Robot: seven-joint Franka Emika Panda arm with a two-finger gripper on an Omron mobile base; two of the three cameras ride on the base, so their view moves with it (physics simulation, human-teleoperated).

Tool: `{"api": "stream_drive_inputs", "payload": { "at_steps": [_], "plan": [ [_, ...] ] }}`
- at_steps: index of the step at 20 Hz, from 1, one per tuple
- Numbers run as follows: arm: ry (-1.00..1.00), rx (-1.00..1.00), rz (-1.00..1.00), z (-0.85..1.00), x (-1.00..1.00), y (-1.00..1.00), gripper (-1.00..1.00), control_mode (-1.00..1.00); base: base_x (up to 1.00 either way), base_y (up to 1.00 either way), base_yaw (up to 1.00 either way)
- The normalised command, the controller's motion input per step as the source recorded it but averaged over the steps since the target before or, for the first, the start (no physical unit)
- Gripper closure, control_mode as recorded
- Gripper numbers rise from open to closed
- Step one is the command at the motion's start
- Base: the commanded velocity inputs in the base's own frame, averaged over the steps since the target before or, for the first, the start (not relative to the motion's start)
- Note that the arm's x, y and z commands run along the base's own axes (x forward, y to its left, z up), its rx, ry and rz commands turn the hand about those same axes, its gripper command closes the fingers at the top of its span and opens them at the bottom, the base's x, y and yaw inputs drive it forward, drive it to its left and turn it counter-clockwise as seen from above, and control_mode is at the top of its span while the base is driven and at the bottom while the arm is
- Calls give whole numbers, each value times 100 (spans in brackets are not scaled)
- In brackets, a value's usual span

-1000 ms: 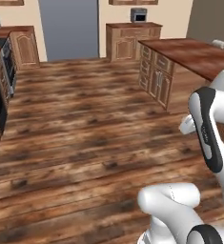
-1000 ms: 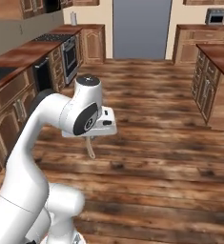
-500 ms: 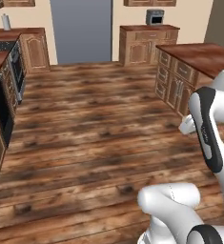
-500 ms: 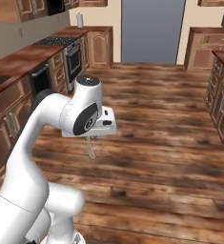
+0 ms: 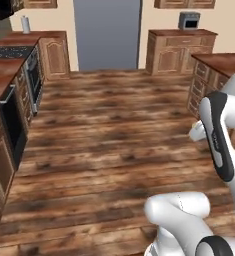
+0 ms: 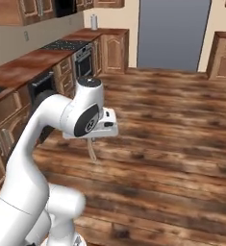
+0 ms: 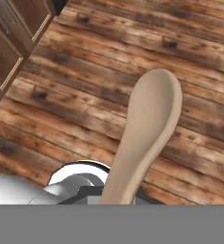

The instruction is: Organize the utensils by type. Pick up the wooden spoons from the counter and place them in the open cabinet. Then pick up the metallic utensils from the counter and place them in the open drawer.

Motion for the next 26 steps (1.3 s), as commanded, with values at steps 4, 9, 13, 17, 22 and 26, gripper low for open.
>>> {"api": "stream_drive_inputs", "payload": {
  "at_steps": [4,9,13,17,22,26],
  "plan": [
    [0,0,0,0,0,0,100,100,54,1,86],
    [0,0,0,0,0,0,100,100,40,0,100],
    [0,0,0,0,0,0,100,100,54,0,94],
    [0,0,0,0,0,0,100,100,62,0,85],
    [0,0,0,0,0,0,100,100,35,2,93],
    [0,0,0,0,0,0,100,100,42,3,87]
  ]
}}
